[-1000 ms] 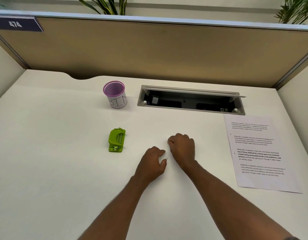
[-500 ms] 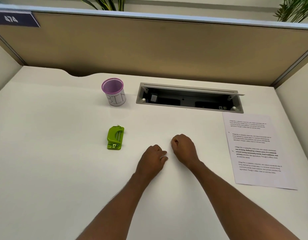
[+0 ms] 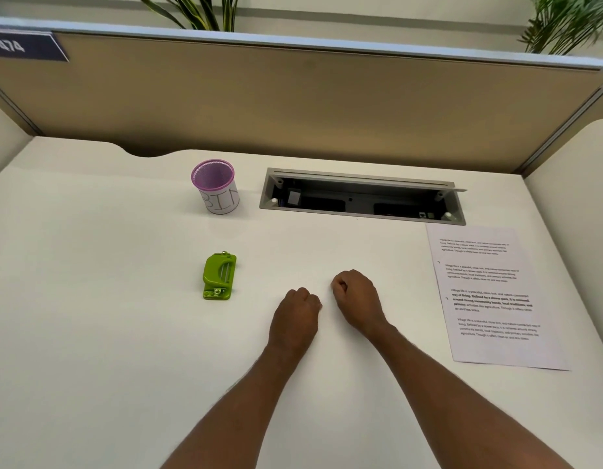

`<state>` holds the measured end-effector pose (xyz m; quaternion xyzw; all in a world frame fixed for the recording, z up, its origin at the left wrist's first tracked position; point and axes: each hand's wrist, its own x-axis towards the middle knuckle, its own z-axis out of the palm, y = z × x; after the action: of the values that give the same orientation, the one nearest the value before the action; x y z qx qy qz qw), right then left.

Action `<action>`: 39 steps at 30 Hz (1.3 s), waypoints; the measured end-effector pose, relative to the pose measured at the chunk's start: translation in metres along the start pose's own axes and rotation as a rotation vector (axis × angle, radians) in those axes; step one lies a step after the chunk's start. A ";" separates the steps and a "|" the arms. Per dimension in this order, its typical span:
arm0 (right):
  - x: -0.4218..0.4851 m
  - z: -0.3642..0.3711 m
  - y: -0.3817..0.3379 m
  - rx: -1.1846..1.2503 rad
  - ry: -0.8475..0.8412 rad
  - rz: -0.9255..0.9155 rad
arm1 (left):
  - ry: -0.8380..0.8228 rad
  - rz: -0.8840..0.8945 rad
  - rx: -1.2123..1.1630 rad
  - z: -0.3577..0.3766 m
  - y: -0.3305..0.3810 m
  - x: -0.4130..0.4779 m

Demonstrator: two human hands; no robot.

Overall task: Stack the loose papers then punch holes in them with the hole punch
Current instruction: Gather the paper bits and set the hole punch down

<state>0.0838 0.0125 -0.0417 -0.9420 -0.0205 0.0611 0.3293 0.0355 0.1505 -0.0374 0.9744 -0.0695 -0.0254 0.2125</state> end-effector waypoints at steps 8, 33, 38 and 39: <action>0.022 -0.007 -0.034 0.239 -0.009 0.067 | 0.269 -0.199 -0.153 -0.029 -0.027 0.021; 0.206 0.048 -0.244 -0.380 0.037 -0.448 | 0.421 -0.442 0.066 -0.173 -0.162 0.172; 0.215 0.055 -0.245 -0.349 0.107 -0.464 | 0.461 -0.420 0.078 -0.170 -0.167 0.176; 0.216 0.056 -0.244 -0.365 0.122 -0.476 | 0.462 -0.418 0.077 -0.169 -0.168 0.176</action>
<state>0.2914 0.2553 0.0453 -0.9563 -0.2315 -0.0790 0.1601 0.2435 0.3457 0.0422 0.9548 0.1814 0.1562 0.1760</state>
